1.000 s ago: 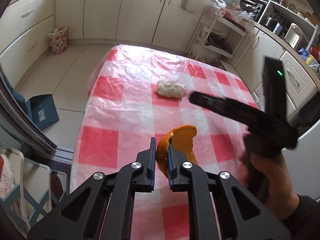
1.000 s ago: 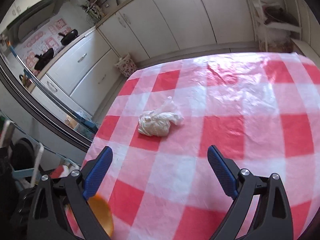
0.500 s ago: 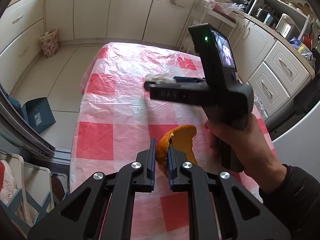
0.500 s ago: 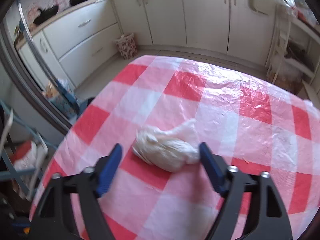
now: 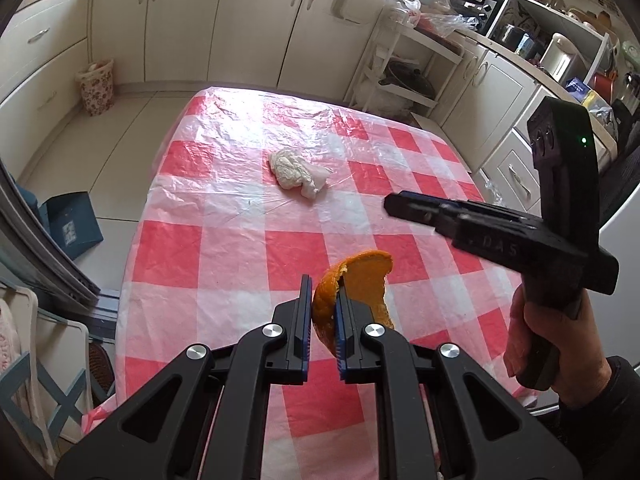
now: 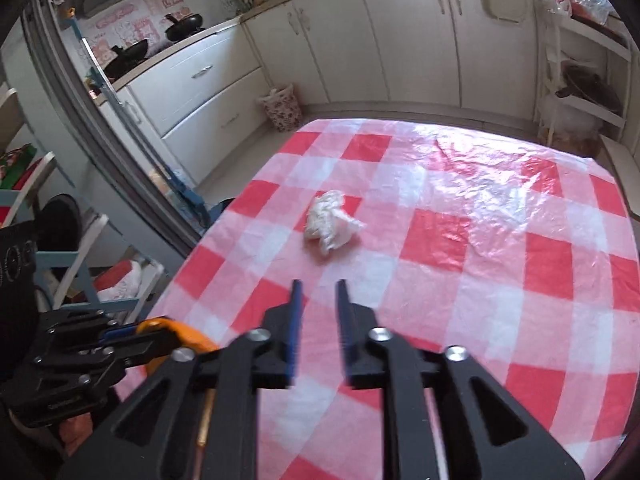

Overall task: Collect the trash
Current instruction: 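Grasp the crumpled white tissue with the right tool while the left tool holds the orange peel, then carry the orange peel and white tissue down and release them into the yellow bin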

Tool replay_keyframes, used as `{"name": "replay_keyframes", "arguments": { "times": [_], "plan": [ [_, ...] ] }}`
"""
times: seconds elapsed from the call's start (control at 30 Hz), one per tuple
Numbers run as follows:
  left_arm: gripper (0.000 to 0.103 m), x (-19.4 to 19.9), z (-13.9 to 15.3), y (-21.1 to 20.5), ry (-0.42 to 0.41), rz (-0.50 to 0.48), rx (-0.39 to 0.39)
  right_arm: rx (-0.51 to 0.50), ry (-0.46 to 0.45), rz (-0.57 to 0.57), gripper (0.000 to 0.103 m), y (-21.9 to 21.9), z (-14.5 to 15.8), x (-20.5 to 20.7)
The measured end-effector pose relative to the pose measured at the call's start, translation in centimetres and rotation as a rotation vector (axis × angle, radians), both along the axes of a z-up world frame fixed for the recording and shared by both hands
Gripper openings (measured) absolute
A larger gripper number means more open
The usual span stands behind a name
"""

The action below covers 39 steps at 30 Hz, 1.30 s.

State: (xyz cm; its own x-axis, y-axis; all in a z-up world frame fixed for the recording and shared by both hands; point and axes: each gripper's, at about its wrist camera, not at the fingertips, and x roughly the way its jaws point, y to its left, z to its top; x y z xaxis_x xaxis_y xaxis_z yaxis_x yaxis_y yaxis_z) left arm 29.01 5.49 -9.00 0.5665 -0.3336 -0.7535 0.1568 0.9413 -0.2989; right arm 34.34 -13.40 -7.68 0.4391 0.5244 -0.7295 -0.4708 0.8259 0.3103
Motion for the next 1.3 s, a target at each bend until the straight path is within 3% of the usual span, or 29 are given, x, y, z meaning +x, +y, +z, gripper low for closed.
{"name": "replay_keyframes", "arguments": {
  "times": [0.03,0.07,0.23,0.3,0.37,0.57,0.6,0.63,0.7,0.9,1.1,1.23,1.3],
  "plan": [
    [0.009,-0.1,0.0,0.0,-0.001,-0.002,-0.002,-0.008,-0.019,0.001,0.084,0.6,0.0,-0.1],
    [0.009,-0.3,0.0,0.0,-0.003,-0.007,0.002,-0.008,-0.05,0.002,0.09,1.1,0.1,-0.1],
    [0.009,0.2,0.1,0.6,-0.003,-0.024,0.027,-0.065,-0.096,0.024,0.09,5.3,-1.1,3.2],
    [0.009,0.7,0.0,1.1,0.005,-0.021,0.023,-0.059,-0.075,0.01,0.09,6.2,-2.2,5.2],
    [0.009,1.0,-0.1,1.4,0.014,-0.021,0.023,-0.054,-0.056,-0.007,0.087,6.8,-3.1,6.7],
    [0.009,1.5,-0.9,1.2,0.03,-0.041,0.058,-0.111,-0.023,-0.005,0.059,8.9,-4.9,8.8],
    [0.009,1.6,-0.8,1.1,0.032,-0.038,0.056,-0.132,-0.026,0.008,0.036,9.1,-4.8,8.7],
    [0.009,1.6,-0.8,1.1,0.031,-0.037,0.053,-0.139,-0.023,0.014,0.022,9.0,-4.8,8.6],
    [0.009,1.5,-0.6,1.0,0.024,-0.038,0.054,-0.121,-0.001,0.022,0.017,8.4,-4.6,8.1],
    [0.009,0.3,-0.2,-0.3,-0.003,-0.06,0.073,-0.117,-0.02,0.043,0.017,4.5,-1.8,2.3],
    [0.009,-1.9,1.3,-2.7,-0.05,-0.087,0.072,-0.075,-0.059,0.033,0.017,-1.8,1.7,-9.3],
    [0.009,-4.7,2.3,-4.5,-0.084,-0.095,0.055,-0.024,-0.015,0.015,0.017,-5.2,0.6,-17.5],
    [0.009,-6.5,2.5,-5.5,-0.09,-0.104,0.043,-0.046,0.003,0.015,0.017,-5.9,-0.7,-21.4]
  ]
}}
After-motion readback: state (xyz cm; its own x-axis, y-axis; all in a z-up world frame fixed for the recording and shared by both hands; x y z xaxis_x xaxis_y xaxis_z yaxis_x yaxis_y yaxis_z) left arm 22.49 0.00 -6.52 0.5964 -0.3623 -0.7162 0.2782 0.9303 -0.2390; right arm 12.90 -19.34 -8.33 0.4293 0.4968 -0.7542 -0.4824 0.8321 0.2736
